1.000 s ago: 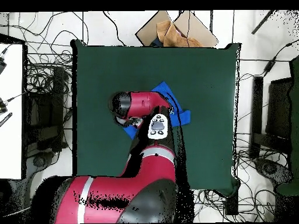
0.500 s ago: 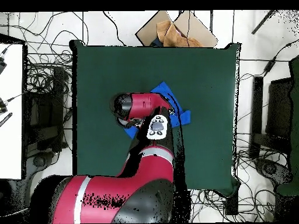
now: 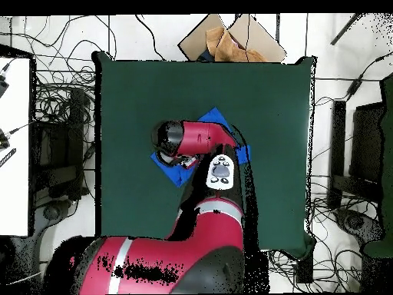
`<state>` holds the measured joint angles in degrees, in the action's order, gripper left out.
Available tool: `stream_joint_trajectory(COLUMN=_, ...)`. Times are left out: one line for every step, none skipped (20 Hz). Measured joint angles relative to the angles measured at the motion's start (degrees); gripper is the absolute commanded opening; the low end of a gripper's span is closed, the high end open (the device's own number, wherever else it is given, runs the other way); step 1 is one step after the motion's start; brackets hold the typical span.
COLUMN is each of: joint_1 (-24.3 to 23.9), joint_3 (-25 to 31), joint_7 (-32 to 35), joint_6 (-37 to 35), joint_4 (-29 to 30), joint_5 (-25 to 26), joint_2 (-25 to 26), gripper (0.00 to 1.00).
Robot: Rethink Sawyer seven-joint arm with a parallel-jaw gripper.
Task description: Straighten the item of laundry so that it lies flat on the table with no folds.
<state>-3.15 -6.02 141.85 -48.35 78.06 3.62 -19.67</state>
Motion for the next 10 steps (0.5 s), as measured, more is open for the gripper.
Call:
stream_joint_trajectory(joint_1=-0.4, joint_3=0.2, joint_7=0.0, joint_6=0.0, joint_4=0.3, joint_5=-0.3, joint_2=-0.7, gripper=0.00)
stream_joint_trajectory(joint_1=-0.8, joint_3=0.4, joint_7=0.0, joint_6=0.0, joint_4=0.6, joint_5=-0.6, joint_2=-1.4, gripper=0.00)
stream_joint_trajectory(joint_1=-1.3, joint_3=0.6, joint_7=0.0, joint_6=0.0, joint_4=1.0, joint_5=-1.0, joint_2=-2.2, gripper=0.00)
stream_joint_trajectory(joint_1=-2.0, joint_3=0.8, joint_7=0.0, joint_6=0.0, joint_4=1.4, joint_5=-1.4, joint_2=-3.4, gripper=0.00)
stream_joint_trajectory(joint_1=-2.3, joint_3=0.8, joint_7=0.0, joint_6=0.0, joint_4=1.6, joint_5=-1.6, joint_2=-3.9, gripper=0.00)
stream_joint_trajectory(joint_1=-2.8, joint_3=0.9, joint_7=0.0, joint_6=-0.2, joint_4=2.0, joint_5=-1.9, joint_2=-4.8, gripper=0.00)
stream_joint_trajectory(joint_1=-3.3, joint_3=1.1, joint_7=0.0, joint_6=-0.3, joint_4=2.5, joint_5=-2.3, joint_2=-5.6, gripper=0.00)
stream_joint_trajectory(joint_1=-3.7, joint_3=1.1, joint_7=0.0, joint_6=-0.6, joint_4=3.1, joint_5=-2.5, joint_2=-6.5, gripper=0.00)
stream_joint_trajectory(joint_1=-4.2, joint_3=1.2, joint_7=0.0, joint_6=-0.9, joint_4=3.6, joint_5=-2.8, joint_2=-7.3, gripper=0.00)
stream_joint_trajectory(joint_1=-4.7, joint_3=1.2, joint_7=0.0, joint_6=-1.3, joint_4=4.6, joint_5=-3.0, joint_2=-8.5, gripper=0.00)
